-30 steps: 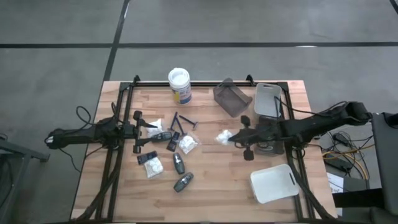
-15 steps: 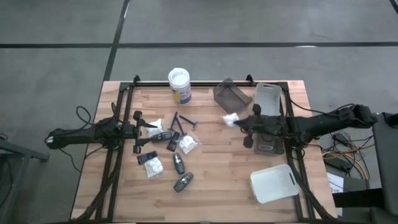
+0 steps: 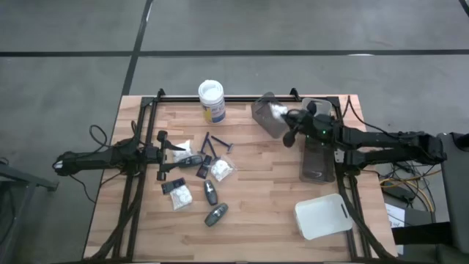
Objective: Pick & Place Travel size toiletries
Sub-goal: Put the white cotton pack into the top black bin
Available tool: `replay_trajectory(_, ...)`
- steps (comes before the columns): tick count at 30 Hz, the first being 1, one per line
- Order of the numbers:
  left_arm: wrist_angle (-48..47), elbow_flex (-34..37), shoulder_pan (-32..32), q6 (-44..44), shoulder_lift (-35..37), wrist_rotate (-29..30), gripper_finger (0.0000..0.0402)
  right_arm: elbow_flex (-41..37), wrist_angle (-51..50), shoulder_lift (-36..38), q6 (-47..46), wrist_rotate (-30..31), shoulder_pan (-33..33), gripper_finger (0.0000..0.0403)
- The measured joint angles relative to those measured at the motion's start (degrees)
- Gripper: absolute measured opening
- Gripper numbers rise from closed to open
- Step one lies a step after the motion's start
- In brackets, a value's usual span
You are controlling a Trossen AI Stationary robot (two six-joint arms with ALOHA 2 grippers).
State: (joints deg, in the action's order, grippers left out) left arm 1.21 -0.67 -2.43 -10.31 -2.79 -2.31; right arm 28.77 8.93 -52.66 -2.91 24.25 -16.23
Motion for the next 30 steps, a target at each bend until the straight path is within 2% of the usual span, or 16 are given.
replay_trajectory(7, 0.0, 0.0, -0.01, 0.0, 0.0, 0.0, 0.0239, 0.0, 0.63, -0.02, -0.12, -0.11, -5.02, 0.0008)
replay_trajectory(18, 0.0, 0.0, 0.0, 0.0, 0.0, 0.0, 0.0239, -0.02, 1.95, -0.58, 0.18, -0.28, -7.77, 0.0008)
replay_trajectory(27, 0.02, 0.0, 0.0, 0.0, 0.0, 0.01, 0.0239, 0.03, 11.87, -10.95, 2.66, -0.32, -8.07, 0.0008)
replay_trajectory(30, 0.02, 0.0, -0.01, 0.0, 0.01, 0.0, 0.0239, 1.84, 12.34, -14.93, 3.82, -0.28, -8.49, 0.0008)
